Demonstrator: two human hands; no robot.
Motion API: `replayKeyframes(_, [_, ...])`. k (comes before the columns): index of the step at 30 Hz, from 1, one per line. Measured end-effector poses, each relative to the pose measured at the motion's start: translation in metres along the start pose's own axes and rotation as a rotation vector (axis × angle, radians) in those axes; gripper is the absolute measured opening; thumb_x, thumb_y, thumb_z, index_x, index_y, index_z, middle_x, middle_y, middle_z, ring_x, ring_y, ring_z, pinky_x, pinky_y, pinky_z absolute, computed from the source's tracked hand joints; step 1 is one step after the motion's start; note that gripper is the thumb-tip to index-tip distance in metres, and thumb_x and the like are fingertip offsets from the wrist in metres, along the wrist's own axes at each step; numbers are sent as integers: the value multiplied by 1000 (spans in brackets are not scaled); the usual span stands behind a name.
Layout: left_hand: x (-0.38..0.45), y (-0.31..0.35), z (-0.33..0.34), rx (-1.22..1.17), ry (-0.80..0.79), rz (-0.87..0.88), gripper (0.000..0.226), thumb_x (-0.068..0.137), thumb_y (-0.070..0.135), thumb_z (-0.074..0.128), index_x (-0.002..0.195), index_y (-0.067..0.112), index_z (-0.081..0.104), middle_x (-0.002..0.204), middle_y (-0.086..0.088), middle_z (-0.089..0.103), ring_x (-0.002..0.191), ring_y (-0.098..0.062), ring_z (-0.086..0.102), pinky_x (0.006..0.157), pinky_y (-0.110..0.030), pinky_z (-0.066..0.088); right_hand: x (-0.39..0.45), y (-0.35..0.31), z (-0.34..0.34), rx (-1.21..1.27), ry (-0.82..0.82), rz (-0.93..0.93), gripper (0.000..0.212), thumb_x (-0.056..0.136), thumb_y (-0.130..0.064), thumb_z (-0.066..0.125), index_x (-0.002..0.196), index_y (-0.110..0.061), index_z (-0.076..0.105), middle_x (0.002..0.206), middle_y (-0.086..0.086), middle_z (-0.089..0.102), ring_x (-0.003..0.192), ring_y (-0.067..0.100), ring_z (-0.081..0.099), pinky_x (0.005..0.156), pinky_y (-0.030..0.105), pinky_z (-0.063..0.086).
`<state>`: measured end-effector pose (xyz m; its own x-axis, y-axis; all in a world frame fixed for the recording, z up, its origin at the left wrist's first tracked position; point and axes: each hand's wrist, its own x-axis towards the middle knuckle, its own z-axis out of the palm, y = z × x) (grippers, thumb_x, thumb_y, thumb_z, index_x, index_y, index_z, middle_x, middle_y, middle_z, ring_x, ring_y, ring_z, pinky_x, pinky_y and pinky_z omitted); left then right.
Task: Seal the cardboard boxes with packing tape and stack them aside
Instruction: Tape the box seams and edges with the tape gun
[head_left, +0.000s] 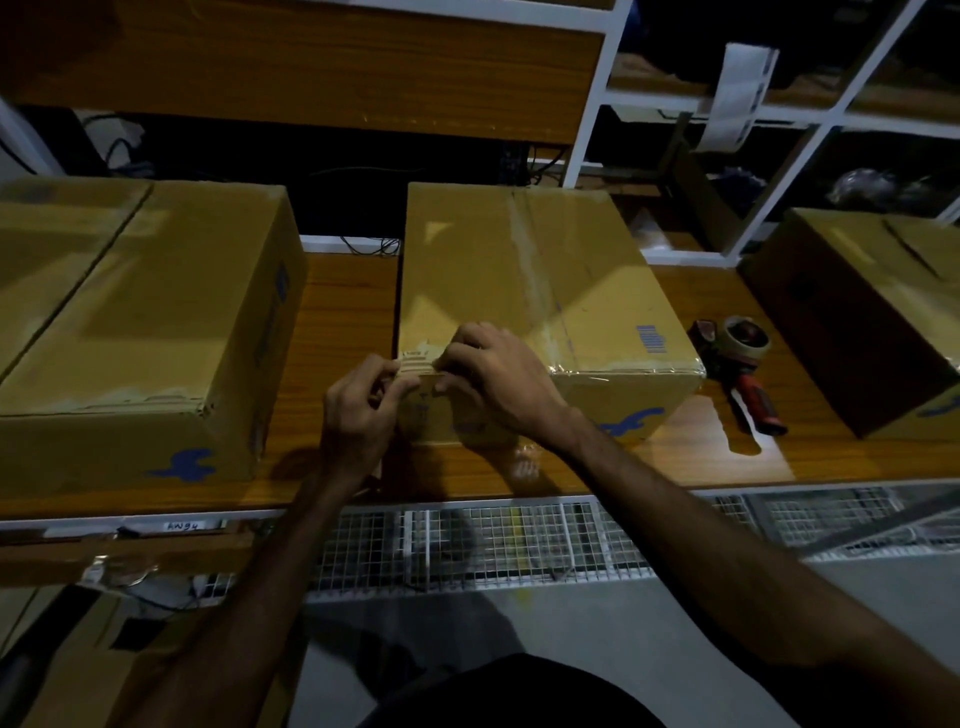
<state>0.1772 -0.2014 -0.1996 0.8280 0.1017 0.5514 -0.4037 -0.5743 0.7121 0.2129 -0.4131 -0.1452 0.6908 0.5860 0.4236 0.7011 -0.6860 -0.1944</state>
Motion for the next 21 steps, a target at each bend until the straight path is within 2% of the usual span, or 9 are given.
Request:
replayKeyframes(3, [-2,-5,1,21,20,62,13,97,18,74,91,9,67,88,-9,72,77,-20,67,66,-26,50,-21,24,-14,84,30,70,31,95,-44,72,96,-13,72,99,4,63,90,21,56,70,37,43])
replayKeyframes(7, [-2,-4,1,28,14,105,10,96,13,73,89,7,69,88,-10,73,81,-20,68,72,-12,47,-64,63,-37,40,53,163,31,95,-44,71,97,-13,72,98,3,63,90,17,56,72,40,50])
replayKeyframes(8, [-3,-4,1,34,19,104,11,96,14,73,90,7,70,89,-10,74,82,-19,68,74,-12,46,-74,73,-43,26,63,184,30,95,-43,72,97,-13,72,98,3,63,90,17,56,72,41,51])
replayKeyframes(14, [-5,-6,3,97,44,125,11,97,12,72,90,4,70,92,-12,74,87,-24,69,75,-30,51,-130,127,-75,-53,112,274,29,94,-42,77,98,-14,73,100,2,63,92,23,58,73,48,51])
replayKeyframes(17, [-6,-8,5,130,59,135,12,97,13,70,91,3,70,91,-13,73,87,-28,70,72,-41,55,-151,147,-81,-126,147,313,34,95,-48,76,100,-15,73,103,4,62,95,26,58,75,52,50])
replayKeyframes(21, [-10,-7,12,149,82,87,8,96,3,73,95,2,65,95,-18,72,89,-31,68,72,-39,52,-178,158,-86,-51,280,445,50,94,-55,71,113,-9,77,118,10,61,112,29,56,89,44,52])
